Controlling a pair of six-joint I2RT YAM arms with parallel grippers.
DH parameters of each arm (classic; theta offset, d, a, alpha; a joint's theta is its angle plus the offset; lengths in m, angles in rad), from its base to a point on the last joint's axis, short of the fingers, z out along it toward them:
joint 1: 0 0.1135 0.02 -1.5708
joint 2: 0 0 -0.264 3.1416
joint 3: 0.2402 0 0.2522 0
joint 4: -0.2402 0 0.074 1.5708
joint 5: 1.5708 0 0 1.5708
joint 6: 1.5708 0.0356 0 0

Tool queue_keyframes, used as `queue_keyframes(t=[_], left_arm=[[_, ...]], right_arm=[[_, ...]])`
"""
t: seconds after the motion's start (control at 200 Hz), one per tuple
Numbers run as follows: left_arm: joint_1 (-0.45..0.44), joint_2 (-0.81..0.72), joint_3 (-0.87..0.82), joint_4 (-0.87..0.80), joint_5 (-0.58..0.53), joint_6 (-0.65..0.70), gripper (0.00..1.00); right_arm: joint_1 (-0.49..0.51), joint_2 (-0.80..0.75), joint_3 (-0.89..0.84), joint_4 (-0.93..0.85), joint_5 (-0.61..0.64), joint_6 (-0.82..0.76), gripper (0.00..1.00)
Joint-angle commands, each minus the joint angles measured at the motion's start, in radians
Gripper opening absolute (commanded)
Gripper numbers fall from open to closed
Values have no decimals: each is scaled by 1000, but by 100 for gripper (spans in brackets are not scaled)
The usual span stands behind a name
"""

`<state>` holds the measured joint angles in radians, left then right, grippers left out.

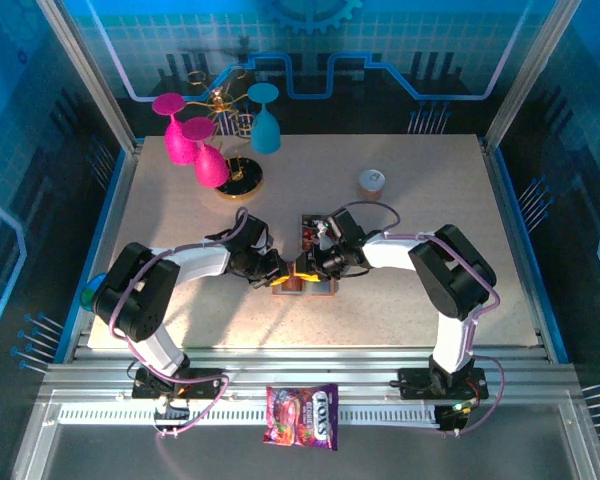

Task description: Take the credit cards out of the card holder

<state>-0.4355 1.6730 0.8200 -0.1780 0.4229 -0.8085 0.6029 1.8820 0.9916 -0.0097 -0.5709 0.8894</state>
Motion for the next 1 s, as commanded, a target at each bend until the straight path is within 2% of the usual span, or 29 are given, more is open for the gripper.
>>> queue_keyframes(t=[0.0, 0.51, 0.996], left_arm=[[7, 11, -5, -29, -6, 28, 15], [9, 16, 3, -35, -6, 32, 15], [9, -24, 42, -93, -55, 57, 14]], right_arm=[[10, 28, 24, -30, 5, -21, 33], [10, -17, 68, -202, 93, -113, 37], [-24, -79, 2, -79, 27, -43, 35]])
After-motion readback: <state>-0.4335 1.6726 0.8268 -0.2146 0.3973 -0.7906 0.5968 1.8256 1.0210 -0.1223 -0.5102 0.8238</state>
